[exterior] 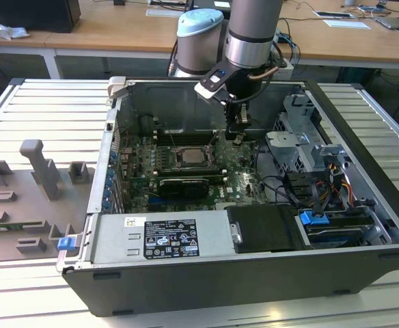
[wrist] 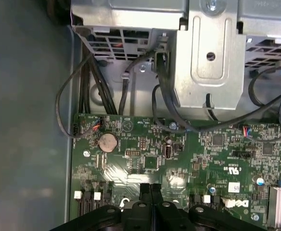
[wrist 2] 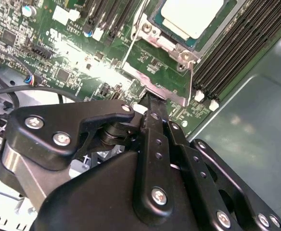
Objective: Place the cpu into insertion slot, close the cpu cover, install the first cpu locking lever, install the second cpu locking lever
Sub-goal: 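Close the cpu cover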
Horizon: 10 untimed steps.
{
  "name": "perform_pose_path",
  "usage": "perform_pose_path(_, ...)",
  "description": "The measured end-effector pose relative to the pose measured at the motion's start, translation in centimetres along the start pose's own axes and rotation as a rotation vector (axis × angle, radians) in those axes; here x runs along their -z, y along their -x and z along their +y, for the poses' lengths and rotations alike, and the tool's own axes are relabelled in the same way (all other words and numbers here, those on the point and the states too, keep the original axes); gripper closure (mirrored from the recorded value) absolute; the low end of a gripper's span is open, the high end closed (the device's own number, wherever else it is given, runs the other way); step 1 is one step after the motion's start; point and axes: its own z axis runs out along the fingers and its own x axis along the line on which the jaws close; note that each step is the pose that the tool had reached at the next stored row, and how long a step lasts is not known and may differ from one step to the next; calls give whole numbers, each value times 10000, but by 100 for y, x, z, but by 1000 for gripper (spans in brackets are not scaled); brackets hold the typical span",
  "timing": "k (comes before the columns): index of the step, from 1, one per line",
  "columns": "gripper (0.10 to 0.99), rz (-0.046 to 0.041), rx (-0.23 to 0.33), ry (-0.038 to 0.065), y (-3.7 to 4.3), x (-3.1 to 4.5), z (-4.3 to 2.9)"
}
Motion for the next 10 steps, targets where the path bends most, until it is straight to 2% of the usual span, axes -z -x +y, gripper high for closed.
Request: perform_pose_path(10,980,0,1,2,-4,0,-77)
